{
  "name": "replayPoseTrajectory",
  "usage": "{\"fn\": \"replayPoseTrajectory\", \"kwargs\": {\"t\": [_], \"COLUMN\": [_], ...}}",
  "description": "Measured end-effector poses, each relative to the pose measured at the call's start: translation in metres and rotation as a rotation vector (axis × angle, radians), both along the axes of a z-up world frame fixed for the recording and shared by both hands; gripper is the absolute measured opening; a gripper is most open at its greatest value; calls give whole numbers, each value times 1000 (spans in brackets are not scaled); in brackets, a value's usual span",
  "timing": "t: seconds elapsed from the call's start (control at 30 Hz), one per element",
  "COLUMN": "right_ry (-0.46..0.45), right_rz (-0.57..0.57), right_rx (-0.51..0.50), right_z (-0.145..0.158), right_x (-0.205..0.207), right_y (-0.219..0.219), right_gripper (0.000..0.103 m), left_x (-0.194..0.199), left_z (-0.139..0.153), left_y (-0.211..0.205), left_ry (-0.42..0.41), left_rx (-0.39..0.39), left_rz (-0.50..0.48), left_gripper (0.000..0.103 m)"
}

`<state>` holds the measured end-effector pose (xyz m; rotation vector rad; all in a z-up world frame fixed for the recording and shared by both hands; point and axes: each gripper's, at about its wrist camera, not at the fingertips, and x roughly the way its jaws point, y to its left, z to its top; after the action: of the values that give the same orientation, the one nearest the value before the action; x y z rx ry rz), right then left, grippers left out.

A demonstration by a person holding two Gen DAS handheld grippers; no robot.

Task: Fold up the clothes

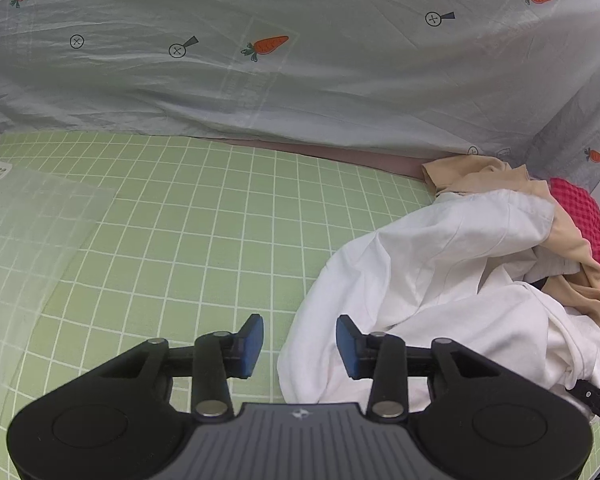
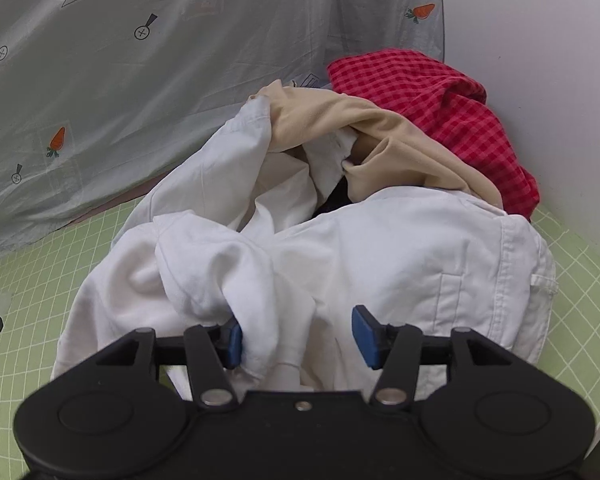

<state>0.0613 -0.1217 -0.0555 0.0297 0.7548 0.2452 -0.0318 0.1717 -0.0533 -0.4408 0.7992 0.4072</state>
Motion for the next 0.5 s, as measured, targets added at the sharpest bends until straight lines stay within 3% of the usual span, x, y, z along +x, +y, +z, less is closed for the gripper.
{"fn": "replayPoseTrajectory", "kwargs": {"t": [0.13,0.2,0.27,0.4,0.5], "right_ry": [-27,-43,-34,9,-6], "right_rz": [21,42,18,-80,-172], "right_rx": [-6,-37,-58,-75,-163], "right_z": [5,4,-7,-26,-26], "right_x": [12,18,33,68,81], "right_y": [-7,-7,-9,-17,-17], "right_gripper": [57,69,78,79,80], "left_x": [23,38,55,90,114], "left_z": [-6,-14,-27,-57,-69], "left_y": [-4,-8,-9,-7,-7], "left_ry": [36,58,91,185,211], "left_rx": [17,30,14,1,2], "left_rz": [-46,-73,-87,-109,-145], "left_gripper": [60,73,74,75,77]}}
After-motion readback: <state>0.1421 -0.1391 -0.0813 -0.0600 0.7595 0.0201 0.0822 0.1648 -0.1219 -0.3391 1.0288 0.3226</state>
